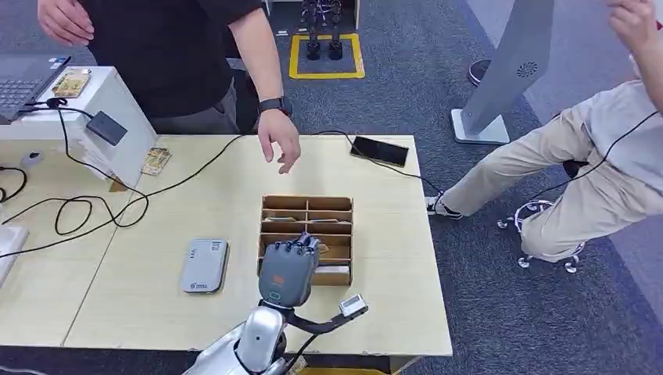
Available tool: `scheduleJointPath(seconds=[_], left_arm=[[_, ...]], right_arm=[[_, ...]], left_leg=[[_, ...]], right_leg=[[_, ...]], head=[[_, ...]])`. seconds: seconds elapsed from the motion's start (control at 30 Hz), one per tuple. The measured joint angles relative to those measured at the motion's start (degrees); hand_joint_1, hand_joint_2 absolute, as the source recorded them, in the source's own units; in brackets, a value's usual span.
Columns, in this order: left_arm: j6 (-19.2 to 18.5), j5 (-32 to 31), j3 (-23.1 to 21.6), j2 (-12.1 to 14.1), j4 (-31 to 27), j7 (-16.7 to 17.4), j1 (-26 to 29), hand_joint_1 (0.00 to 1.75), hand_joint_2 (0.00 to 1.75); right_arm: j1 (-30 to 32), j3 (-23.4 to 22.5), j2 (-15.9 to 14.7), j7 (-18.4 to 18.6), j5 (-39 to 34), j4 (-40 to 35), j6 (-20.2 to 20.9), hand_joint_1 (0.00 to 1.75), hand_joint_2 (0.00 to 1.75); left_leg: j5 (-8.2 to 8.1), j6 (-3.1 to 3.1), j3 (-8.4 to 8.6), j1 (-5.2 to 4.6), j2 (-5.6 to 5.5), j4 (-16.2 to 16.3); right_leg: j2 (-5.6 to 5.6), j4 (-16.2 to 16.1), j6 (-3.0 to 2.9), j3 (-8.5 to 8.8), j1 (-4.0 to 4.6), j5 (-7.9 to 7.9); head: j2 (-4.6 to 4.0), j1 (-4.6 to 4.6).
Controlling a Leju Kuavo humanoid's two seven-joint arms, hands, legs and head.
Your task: Pass the card to the sensor for recognition and then transmit it.
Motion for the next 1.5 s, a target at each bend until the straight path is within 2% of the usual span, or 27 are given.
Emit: scheduleJointPath(seconds=[0.03, 0.1, 0.13, 0.17, 0.23, 0.27, 0.33, 0.4, 0.57, 0.83, 1.03, 1.23, 1.27, 1.3, 1.4, 1.5], left_arm=[[0.0, 0.0, 1.28, 0.02, -2.34, -2.66, 0.3, 1.75, 1.75], [0.02, 0.07, 5.4, -0.64, -7.04, -11.0, 1.46, 1.75, 1.75], [0.04, 0.39, 7.85, -1.44, -9.29, -15.69, 2.03, 1.75, 1.75], [0.04, 1.34, 10.94, -2.26, -12.31, -22.42, 2.44, 1.75, 1.75], [0.04, 8.19, 17.36, -4.75, -16.96, -36.1, 2.75, 1.75, 1.75], [0.04, 13.5, 20.48, -6.16, -18.02, -40.69, 2.42, 1.75, 1.75], [0.02, 22.06, 25.56, -7.87, -19.05, -44.91, 0.9, 1.75, 1.75], [-0.02, 27.88, 29.14, -8.39, -19.01, -45.02, -2.31, 1.75, 1.75], [-0.04, 28.55, 35.61, -8.39, -16.49, -44.45, -10.43, 1.75, 1.75], [-0.04, 20.81, 41.54, -8.07, -8.33, -38.73, -17.8, 1.75, 1.75], [-0.04, 15.41, 44.32, -7.21, -1.14, -33.2, -21.69, 1.75, 1.75], [-0.04, 14.62, 45.7, -6.88, 3.39, -31.95, -23.08, 1.75, 1.75], [-0.04, 14.56, 45.77, -6.88, 3.79, -31.77, -23.2, 0.28, 1.75], [-0.04, 14.43, 45.79, -6.84, 4.18, -31.22, -23.3, 0.0, 1.75], [-0.04, 14.54, 45.85, -6.69, 5.63, -30.29, -23.42, 0.0, 1.75], [-0.04, 14.64, 46.66, -6.75, 6.08, -31.27, -23.37, 0.0, 1.75]], right_arm=[[-0.01, 0.0, 0.0, -0.02, -0.07, 0.0, -0.06, 0.0, 1.75], [0.01, 0.02, -0.02, 0.04, -0.04, 0.04, -0.13, 0.0, 1.75], [0.03, 0.02, -0.02, 0.02, -0.07, 0.04, -0.15, 0.0, 1.75], [0.04, 0.02, -0.04, -0.11, -0.13, 0.04, -0.2, 0.0, 1.75], [0.04, 0.02, -0.07, -0.37, -0.35, 0.04, -0.35, 0.0, 1.75], [0.03, 0.02, -0.07, -0.61, -0.37, 0.04, -0.48, 0.0, 1.75], [0.03, 0.02, -0.09, -0.83, -0.18, 0.04, -0.57, 0.0, 1.75], [-0.01, 0.07, -0.22, -0.92, 0.31, 0.09, -0.55, 0.0, 1.75], [-0.6, 0.46, -0.85, -1.22, 1.0, 0.7, -0.37, 0.0, 1.75], [-0.87, 1.38, -1.38, -0.68, 1.53, 1.66, -0.11, 0.0, 1.75], [-0.98, 1.7, -1.42, -0.28, 1.42, 2.05, 0.42, 0.0, 1.75], [-1.09, 1.75, -1.44, -0.57, 1.07, 2.27, 0.98, 0.0, 1.75], [-1.12, 1.75, -1.44, -0.57, 1.07, 2.27, 0.98, 0.0, 1.75], [-1.15, 1.75, -1.44, -0.55, 1.05, 2.29, 0.98, 0.0, 1.75], [-1.28, 1.84, -1.46, -0.09, 0.87, 2.29, 0.81, 0.0, 1.75], [-1.28, 1.86, -1.46, -0.22, 0.57, 2.29, 0.76, 0.0, 1.75]], left_leg=[[0.01, 0.01, 0.0, 0.0, 0.0, 0.0], [0.02, 0.03, 0.0, -0.01, 0.0, 0.0], [0.02, 0.03, -0.01, 0.0, 0.0, 0.0], [0.02, 0.03, -0.01, -0.01, 0.0, 0.01], [0.02, 0.03, -0.01, -0.01, 0.0, 0.01], [0.02, 0.03, 0.0, -0.02, 0.01, 0.01], [0.02, 0.03, 0.01, -0.02, 0.01, 0.02], [0.11, 0.03, -0.01, -0.01, -0.02, 0.02], [0.23, -0.02, 0.01, 0.01, 0.0, 0.02], [0.25, 0.0, -0.02, 0.0, -0.01, 0.02], [0.25, 0.01, -0.01, -0.01, -0.03, 0.02], [0.26, 0.01, -0.03, 0.0, -0.02, 0.02], [0.26, 0.01, -0.03, 0.0, -0.02, 0.02], [0.25, 0.01, -0.03, 0.0, -0.02, 0.02], [0.25, 0.01, -0.05, 0.0, -0.03, 0.02], [0.25, 0.01, -0.05, 0.0, -0.03, 0.02]], right_leg=[[0.0, 0.0, 0.0, 0.0, 0.0, 0.0], [0.0, 0.0, 0.0, 0.0, -0.01, 0.0], [0.01, 0.0, 0.0, 0.0, 0.0, 0.0], [0.01, 0.0, 0.0, -0.01, -0.01, 0.0], [0.0, 0.0, 0.0, 0.0, -0.01, 0.0], [0.0, 0.0, 0.01, 0.0, -0.01, 0.01], [0.0, -0.01, 0.05, -0.01, -0.01, 0.04], [-0.02, 0.0, 0.04, -0.01, 0.0, 0.08], [-0.02, 0.03, -0.04, -0.01, 0.01, 0.21], [-0.02, 0.03, -0.04, -0.01, 0.0, 0.21], [-0.03, 0.03, -0.03, -0.01, 0.0, 0.21], [-0.02, 0.04, -0.04, -0.02, 0.0, 0.23], [-0.02, 0.03, -0.04, -0.02, 0.0, 0.23], [-0.02, 0.03, -0.04, -0.03, 0.0, 0.22], [-0.02, 0.03, -0.04, -0.03, 0.0, 0.22], [-0.02, 0.03, -0.04, -0.04, 0.0, 0.22]], head=[[0.0, 0.0], [0.0, -0.02], [0.0, 0.0], [0.0, 0.0], [0.0, 0.0], [0.0, 0.02], [0.0, 0.0], [0.0, 0.0], [0.0, 0.0], [0.0, 0.0], [0.0, 0.0], [0.0, -0.02], [0.0, -0.02], [0.0, 0.0], [0.0, -0.02], [0.0, -0.02]])
